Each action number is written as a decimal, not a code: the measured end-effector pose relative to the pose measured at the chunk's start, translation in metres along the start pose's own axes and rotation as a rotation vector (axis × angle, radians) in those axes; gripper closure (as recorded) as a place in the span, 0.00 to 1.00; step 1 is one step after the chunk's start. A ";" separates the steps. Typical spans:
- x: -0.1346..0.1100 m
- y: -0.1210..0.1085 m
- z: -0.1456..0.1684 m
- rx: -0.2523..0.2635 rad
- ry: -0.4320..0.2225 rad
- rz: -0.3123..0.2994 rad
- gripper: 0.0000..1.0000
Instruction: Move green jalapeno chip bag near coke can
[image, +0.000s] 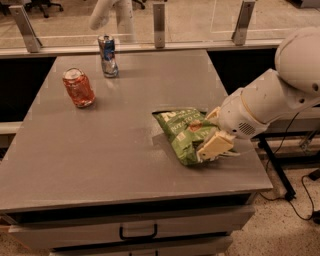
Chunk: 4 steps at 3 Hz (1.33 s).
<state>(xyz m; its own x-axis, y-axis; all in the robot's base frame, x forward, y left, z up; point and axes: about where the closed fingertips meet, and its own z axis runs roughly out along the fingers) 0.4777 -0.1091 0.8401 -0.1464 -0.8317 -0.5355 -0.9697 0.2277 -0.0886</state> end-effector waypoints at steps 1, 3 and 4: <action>-0.038 -0.015 -0.022 0.075 -0.069 -0.067 0.87; -0.105 -0.033 0.003 0.086 -0.155 -0.152 1.00; -0.132 -0.032 0.028 0.057 -0.169 -0.186 0.82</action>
Offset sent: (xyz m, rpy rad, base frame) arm 0.0622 0.0819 0.0843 0.1201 -0.2507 0.0841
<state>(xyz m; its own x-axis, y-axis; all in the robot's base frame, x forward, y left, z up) 0.5335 0.0073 0.8899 0.0728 -0.7663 -0.6383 -0.9636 0.1110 -0.2431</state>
